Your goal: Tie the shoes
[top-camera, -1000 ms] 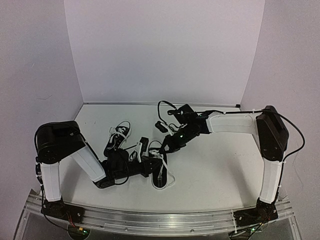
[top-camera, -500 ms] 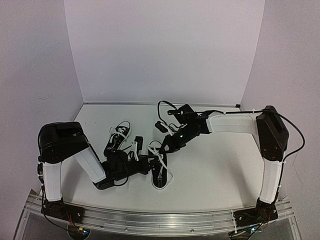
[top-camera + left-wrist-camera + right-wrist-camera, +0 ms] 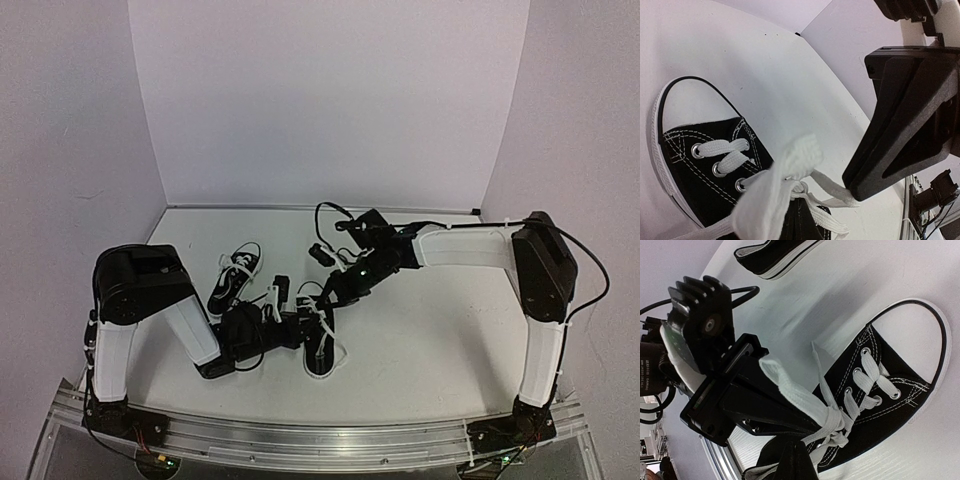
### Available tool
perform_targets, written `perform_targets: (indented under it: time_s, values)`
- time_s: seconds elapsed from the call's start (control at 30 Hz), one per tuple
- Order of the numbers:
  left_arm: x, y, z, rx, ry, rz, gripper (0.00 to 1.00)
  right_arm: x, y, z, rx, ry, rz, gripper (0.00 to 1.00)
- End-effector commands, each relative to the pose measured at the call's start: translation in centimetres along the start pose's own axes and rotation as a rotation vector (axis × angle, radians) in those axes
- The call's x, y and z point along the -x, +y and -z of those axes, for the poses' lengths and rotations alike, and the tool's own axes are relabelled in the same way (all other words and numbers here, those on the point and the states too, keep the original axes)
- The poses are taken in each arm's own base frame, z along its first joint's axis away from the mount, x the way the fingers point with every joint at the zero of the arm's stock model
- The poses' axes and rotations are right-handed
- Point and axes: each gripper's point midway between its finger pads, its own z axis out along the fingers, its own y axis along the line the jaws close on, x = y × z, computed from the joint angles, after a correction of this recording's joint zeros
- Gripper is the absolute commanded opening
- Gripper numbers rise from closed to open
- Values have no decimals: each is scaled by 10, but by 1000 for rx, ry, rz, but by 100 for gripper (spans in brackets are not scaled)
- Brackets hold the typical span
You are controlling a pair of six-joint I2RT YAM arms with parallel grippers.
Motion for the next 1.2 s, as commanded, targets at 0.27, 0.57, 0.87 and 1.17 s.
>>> perform_targets:
  time_s: [0.27, 0.57, 0.87, 1.17]
  values:
    - [29, -48, -1, -236, -95, 10, 0, -2, -3, -4, 2, -2, -3, 0]
    - [40, -53, 8, -237, -119, -10, 0, 1, -8, -2, -38, -12, -4, 0]
    - [48, -57, 17, -235, -140, -24, 0, 1, -9, -1, -47, -17, -4, 0]
    - [46, -52, 10, -227, -140, -17, 0, 1, -3, 1, -21, -17, 0, 0]
